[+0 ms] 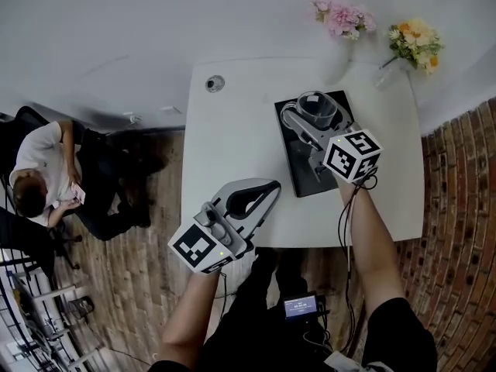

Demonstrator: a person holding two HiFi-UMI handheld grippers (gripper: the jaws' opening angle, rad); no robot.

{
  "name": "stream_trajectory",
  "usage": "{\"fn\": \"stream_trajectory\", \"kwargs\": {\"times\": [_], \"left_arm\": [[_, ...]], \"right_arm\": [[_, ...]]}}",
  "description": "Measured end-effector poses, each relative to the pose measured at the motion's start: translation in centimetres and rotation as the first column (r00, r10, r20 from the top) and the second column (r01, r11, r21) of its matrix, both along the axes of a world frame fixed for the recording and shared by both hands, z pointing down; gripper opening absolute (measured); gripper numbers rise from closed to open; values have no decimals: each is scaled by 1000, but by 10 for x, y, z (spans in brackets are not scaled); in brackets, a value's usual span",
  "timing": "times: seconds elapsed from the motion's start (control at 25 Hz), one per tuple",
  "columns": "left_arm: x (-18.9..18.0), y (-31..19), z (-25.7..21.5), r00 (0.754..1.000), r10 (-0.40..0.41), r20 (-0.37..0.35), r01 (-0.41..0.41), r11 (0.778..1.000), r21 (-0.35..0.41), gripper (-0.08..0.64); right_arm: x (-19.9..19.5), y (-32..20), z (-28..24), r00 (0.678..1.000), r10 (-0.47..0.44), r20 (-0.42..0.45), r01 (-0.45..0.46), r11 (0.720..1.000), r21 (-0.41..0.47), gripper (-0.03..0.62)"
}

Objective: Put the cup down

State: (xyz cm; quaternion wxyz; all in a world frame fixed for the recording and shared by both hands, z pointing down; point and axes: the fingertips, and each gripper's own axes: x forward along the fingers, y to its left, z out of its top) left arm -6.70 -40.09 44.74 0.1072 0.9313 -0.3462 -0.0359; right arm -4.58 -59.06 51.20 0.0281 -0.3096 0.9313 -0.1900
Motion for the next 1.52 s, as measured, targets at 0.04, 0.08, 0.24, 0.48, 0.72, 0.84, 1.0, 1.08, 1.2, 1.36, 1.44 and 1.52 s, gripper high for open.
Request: {"fn": "stream_trajectory", "kwargs": {"times": [0.04,0.08,0.24,0.48,0.72,0.84,1.0,1.08,1.2,1.36,1.44,1.52], "left_arm": [[-2,-1,1,1000,-3,0,3,1000,-2,8],[-3,-1,3,1000,-6,0,6,1000,-4,8],[-11,-4,6,1000,-17,1,17,1000,-5,8],[-21,-10,10,999,-32,3,32,999,-6,8],[-23,-9,14,999,-36,1,36,999,-8,8],[-27,-9,14,999,-42,1,42,999,-10,8],[-32,-9,15,999,-48,-3,48,999,-11,8],[-33,-8,16,999,-50,-2,50,999,-12,8],[-36,-7,15,999,-53,2,53,999,-8,8],[-38,-6,14,998,-55,4,55,998,-5,8],[-38,-5,14,999,-54,1,54,999,-5,8],[-37,-5,14,999,-52,-2,52,999,-5,8]], "right_arm": [[-3,-3,2,1000,0,-3,0,1000,0,420],[-5,-6,4,1000,-1,-8,1,1000,-1,420],[-15,-14,14,1000,-3,-27,2,1000,-10,420],[-23,-27,24,997,23,-73,-23,1000,3,420],[-25,-36,31,988,62,-142,-56,997,45,420],[-28,-38,36,978,73,-197,-57,995,82,420],[-33,-38,36,970,85,-228,-58,990,126,420],[-36,-35,36,965,88,-249,-49,986,157,420],[-35,-30,37,958,90,-273,-37,980,194,420],[-28,-24,41,946,102,-307,-34,975,221,420],[-25,-22,43,942,108,-319,-37,974,223,420],[-25,-22,44,939,113,-324,-39,973,226,420]]}}
